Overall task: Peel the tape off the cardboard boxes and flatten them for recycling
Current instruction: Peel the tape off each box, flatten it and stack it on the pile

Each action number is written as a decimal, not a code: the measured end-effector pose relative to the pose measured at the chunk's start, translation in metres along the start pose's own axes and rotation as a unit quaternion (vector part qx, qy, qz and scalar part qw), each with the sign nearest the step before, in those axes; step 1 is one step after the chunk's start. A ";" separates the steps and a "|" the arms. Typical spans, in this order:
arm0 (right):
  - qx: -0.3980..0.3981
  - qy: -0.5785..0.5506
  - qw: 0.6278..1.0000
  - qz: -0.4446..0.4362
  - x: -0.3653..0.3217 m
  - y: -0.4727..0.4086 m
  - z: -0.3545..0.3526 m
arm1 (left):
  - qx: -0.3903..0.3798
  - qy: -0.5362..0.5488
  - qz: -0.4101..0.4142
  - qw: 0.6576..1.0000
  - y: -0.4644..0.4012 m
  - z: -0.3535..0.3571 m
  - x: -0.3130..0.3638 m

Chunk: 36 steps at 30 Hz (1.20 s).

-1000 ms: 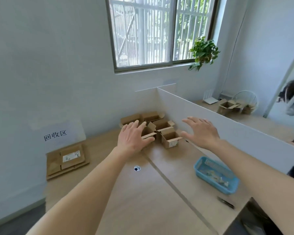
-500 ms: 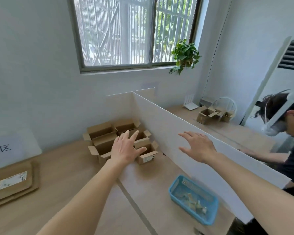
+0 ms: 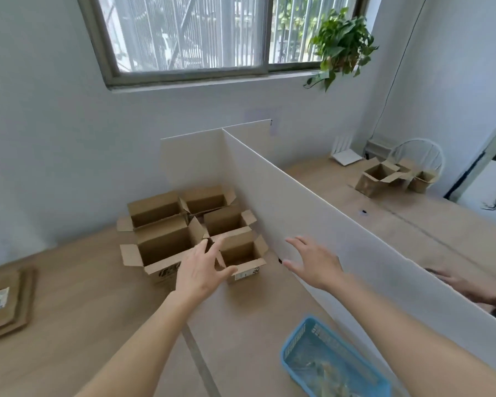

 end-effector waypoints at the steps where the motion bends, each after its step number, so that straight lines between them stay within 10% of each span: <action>1: -0.014 -0.013 1.000 -0.006 0.009 -0.012 0.020 | -0.011 -0.005 -0.013 1.000 -0.008 0.018 -0.003; 22: -0.109 -0.256 0.959 -0.059 0.087 -0.169 0.293 | -0.185 0.005 -0.170 0.968 -0.141 0.294 -0.046; 36: -0.027 -0.318 0.947 -0.042 0.068 -0.156 0.236 | -0.073 0.274 -0.160 0.946 -0.127 0.214 -0.030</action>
Point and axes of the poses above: each hand's wrist, its own y-axis away from the middle knuckle, its own z-axis out of the palm, x = y × z, the point moved 10 cm from there along -y, towards the middle knuckle, and after that the axes turned 15 degrees about -z, right-handed, at the moved point
